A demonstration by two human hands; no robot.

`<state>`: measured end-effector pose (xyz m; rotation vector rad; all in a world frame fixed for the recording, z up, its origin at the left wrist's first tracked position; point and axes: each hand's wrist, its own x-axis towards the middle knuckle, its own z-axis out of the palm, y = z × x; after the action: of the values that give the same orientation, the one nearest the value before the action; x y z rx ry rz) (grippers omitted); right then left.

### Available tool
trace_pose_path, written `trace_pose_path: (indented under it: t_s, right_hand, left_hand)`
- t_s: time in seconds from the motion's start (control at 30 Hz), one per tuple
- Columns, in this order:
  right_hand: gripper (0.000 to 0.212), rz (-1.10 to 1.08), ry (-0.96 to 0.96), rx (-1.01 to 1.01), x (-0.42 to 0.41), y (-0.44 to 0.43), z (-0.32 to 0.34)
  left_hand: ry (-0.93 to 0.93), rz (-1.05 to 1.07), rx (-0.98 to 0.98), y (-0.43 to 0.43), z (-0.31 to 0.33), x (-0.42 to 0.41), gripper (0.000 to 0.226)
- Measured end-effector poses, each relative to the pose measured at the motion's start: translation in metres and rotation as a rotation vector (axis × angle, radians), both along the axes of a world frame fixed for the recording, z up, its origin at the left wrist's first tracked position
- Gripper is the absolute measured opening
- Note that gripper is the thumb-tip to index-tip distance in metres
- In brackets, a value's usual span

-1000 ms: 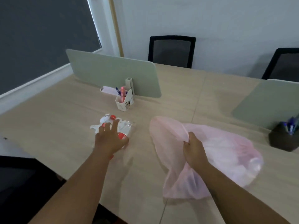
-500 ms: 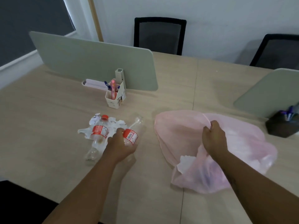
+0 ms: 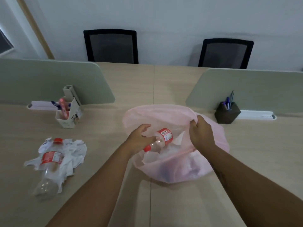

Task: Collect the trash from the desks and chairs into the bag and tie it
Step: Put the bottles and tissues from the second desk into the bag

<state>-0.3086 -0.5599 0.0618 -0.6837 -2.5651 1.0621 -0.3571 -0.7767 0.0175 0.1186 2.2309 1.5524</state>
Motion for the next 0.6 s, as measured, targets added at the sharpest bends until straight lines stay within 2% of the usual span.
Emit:
trace_pose_path:
  t_s: [0.13, 0.27, 0.33, 0.47, 0.6]
  right_hand:
    - [0.021, 0.072, -0.022, 0.003, 0.008, 0.019, -0.004]
    - [0.016, 0.221, -0.061, -0.025, 0.007, 0.011, -0.017]
    - [0.016, 0.311, -0.084, -0.053, 0.0, -0.003, -0.025]
    - [0.029, 0.441, -0.101, -0.142, -0.01, -0.052, -0.039]
    - [0.02, 0.521, -0.122, -0.126, -0.011, -0.108, -0.063]
  left_hand:
    - [0.104, 0.121, -0.103, 0.013, -0.018, -0.005, 0.049]
    - [0.221, 0.287, -0.301, -0.021, -0.028, 0.009, 0.039]
    - [0.271, 0.34, -0.476, -0.05, -0.031, 0.024, 0.043]
    - [0.222, 0.476, -0.764, -0.12, -0.035, 0.064, 0.061]
    - [0.172, 0.571, -1.052, -0.191, -0.046, 0.094, 0.081]
